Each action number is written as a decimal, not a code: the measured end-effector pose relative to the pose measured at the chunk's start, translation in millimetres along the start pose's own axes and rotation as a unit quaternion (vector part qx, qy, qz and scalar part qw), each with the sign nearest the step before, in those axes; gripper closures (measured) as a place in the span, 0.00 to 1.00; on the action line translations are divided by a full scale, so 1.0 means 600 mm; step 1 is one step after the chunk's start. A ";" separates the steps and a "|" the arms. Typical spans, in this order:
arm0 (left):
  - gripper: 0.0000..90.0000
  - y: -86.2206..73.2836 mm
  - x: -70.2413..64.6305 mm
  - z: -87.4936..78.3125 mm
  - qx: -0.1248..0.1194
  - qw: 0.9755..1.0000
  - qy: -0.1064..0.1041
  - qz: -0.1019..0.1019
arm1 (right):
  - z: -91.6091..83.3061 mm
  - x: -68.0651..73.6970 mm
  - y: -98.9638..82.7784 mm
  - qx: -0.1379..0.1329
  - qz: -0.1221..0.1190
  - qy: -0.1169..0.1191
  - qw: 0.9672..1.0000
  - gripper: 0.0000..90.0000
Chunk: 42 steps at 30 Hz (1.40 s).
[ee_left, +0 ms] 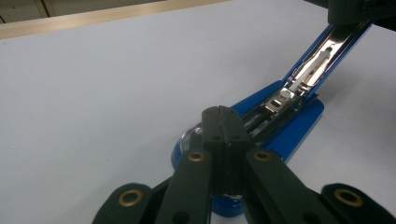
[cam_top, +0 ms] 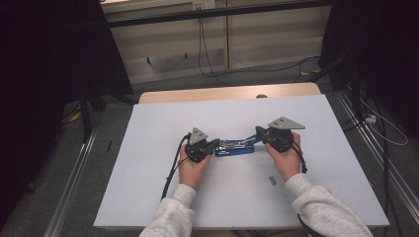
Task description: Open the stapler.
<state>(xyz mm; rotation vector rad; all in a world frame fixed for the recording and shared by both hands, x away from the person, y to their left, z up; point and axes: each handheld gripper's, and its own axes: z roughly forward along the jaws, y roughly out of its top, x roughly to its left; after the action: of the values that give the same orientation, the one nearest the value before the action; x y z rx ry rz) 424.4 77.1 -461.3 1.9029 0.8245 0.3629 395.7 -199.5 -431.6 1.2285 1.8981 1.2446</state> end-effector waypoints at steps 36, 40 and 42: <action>1.00 0.000 -0.001 -0.001 0.000 1.000 0.002 0.003 | 0.004 -0.019 -0.034 0.029 -0.030 -0.008 0.999 1.00; 1.00 0.000 -0.002 -0.001 -0.001 1.000 0.004 0.005 | 0.004 -0.021 -0.034 0.030 -0.029 -0.007 0.999 1.00; 1.00 0.000 -0.002 -0.001 -0.001 1.000 0.004 0.005 | 0.004 -0.021 -0.034 0.031 -0.031 -0.007 0.999 1.00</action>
<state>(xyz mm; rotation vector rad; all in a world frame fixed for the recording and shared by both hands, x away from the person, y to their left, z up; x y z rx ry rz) 423.2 76.5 -461.2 1.9060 0.8205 0.3779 395.0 -212.7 -451.5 1.1982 1.9609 1.1506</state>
